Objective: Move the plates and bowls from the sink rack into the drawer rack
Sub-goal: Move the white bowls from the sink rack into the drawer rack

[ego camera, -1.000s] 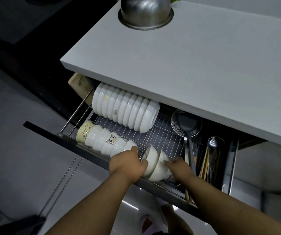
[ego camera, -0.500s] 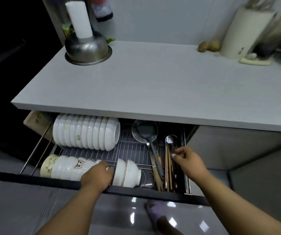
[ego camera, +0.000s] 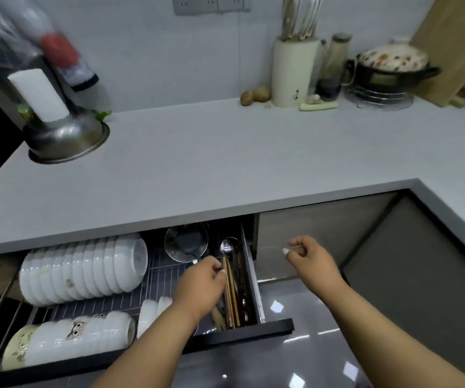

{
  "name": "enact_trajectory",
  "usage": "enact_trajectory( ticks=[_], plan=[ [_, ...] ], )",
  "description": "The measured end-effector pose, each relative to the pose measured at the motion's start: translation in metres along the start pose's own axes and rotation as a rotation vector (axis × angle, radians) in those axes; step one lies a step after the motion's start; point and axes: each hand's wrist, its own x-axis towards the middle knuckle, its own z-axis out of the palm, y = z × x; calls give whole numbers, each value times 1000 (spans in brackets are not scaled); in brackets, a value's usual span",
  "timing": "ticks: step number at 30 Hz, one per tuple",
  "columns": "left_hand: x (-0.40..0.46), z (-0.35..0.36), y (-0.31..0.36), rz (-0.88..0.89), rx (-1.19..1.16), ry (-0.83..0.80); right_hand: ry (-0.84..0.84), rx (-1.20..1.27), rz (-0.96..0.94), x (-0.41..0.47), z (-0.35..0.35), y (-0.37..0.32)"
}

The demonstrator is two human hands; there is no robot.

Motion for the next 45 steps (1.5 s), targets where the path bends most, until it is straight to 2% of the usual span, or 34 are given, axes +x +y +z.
enact_trajectory(
  ticks=[6, 14, 21, 24, 29, 32, 35, 41, 45],
  plan=[
    [15, 44, 73, 97, 63, -27, 90, 63, 43, 17, -77, 43],
    [57, 132, 201, 254, 238, -119, 250, 114, 133, 48, -223, 117],
    [85, 237, 328, 474, 242, -179, 402, 144, 258, 60, -332, 192],
    [90, 281, 381, 621, 307, -174, 476, 163, 306, 62, -371, 225],
    [90, 349, 453, 722, 445, -301, 568, 262, 391, 61, -418, 273],
    [87, 378, 476, 745, 538, -306, 625, 339, 452, 63, -438, 298],
    [92, 392, 483, 772, 605, -233, 695, 461, 564, 74, -455, 327],
    [101, 394, 487, 784, 603, -178, 906, 780, 811, 105, -493, 382],
    [102, 395, 487, 785, 596, -173, 916, 897, 900, 122, -510, 397]
  ],
)
